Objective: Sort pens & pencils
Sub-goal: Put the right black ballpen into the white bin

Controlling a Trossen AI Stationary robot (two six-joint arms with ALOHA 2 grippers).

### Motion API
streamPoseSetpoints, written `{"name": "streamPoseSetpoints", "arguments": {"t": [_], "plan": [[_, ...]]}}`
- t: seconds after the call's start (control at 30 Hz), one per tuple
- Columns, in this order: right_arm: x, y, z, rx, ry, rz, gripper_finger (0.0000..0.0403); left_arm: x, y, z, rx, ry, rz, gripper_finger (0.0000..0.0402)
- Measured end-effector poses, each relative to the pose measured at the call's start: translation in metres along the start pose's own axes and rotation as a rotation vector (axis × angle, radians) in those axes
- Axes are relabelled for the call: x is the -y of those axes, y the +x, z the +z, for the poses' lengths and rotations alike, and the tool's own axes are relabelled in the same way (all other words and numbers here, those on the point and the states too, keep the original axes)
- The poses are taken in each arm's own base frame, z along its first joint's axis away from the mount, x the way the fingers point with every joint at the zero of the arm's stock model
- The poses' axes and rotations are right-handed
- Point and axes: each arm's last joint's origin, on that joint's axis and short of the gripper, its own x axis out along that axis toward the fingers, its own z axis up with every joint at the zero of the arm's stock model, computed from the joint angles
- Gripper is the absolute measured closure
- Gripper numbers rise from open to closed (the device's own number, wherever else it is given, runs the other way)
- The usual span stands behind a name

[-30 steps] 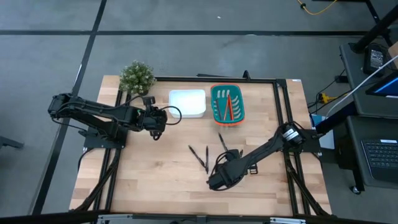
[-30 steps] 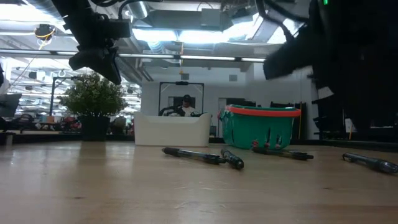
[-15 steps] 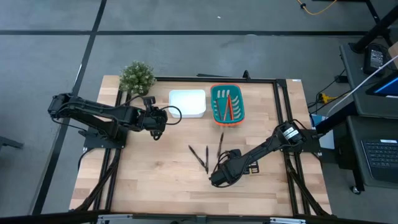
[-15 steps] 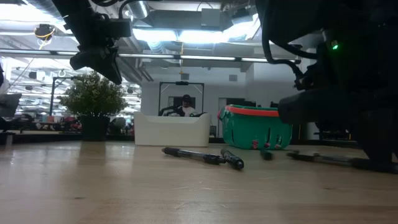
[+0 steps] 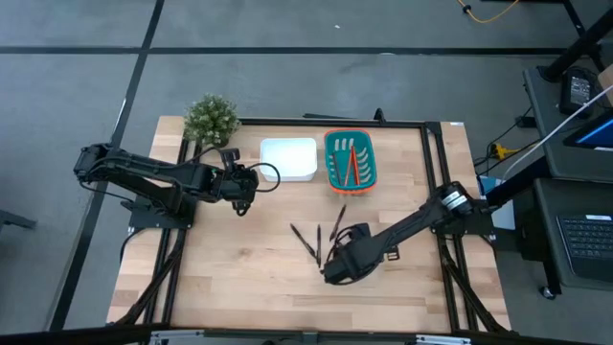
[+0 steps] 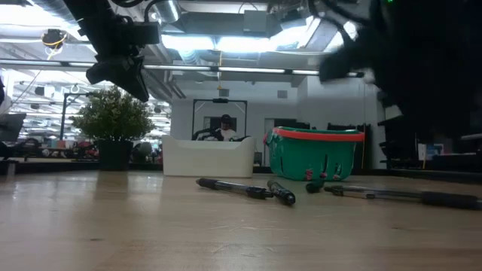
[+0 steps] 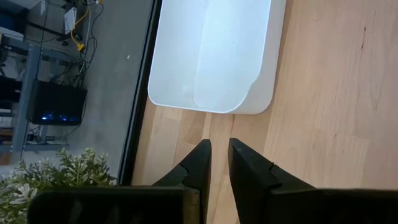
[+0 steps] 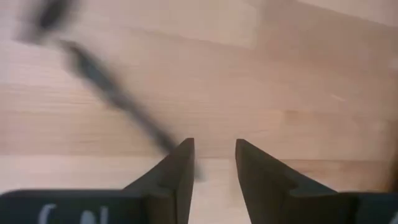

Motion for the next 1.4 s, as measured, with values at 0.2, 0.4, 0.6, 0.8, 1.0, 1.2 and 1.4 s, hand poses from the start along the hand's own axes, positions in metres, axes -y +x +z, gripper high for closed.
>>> {"name": "streamPoseSetpoints", "arguments": {"t": [0.2,0.4,0.6,0.8,1.0,1.2,1.4], "plan": [[-0.013,-0.016,-0.002,0.033,-0.017,0.171,0.0283,0.0,0.0,0.0,0.0,-0.001,-0.003,0.0351],[-0.015,-0.009,-0.005,0.043,-0.143,0.187,0.0283,0.0,0.0,0.0,-0.001,-0.016,-0.009,0.0351],[-0.008,-0.009,-0.013,0.062,-0.318,0.154,0.0283,0.0,0.0,0.0,-0.001,-0.033,-0.011,0.0351],[-0.006,-0.01,-0.024,0.067,-0.402,0.174,0.0283,0.001,0.0,0.0,0.0,-0.037,-0.011,0.0351],[-0.009,-0.005,-0.028,0.071,-0.471,0.217,0.0283,0.001,0.0,0.0,0.003,-0.039,-0.012,0.0351],[-0.012,0.018,-0.027,0.045,-0.514,0.237,0.0283,0.001,0.0,0.0,0.004,-0.04,-0.012,0.0351],[-0.016,0.04,-0.022,0.025,-0.528,0.268,0.0283,0.0,0.0,0.001,0.004,-0.04,-0.012,0.0351]]}}
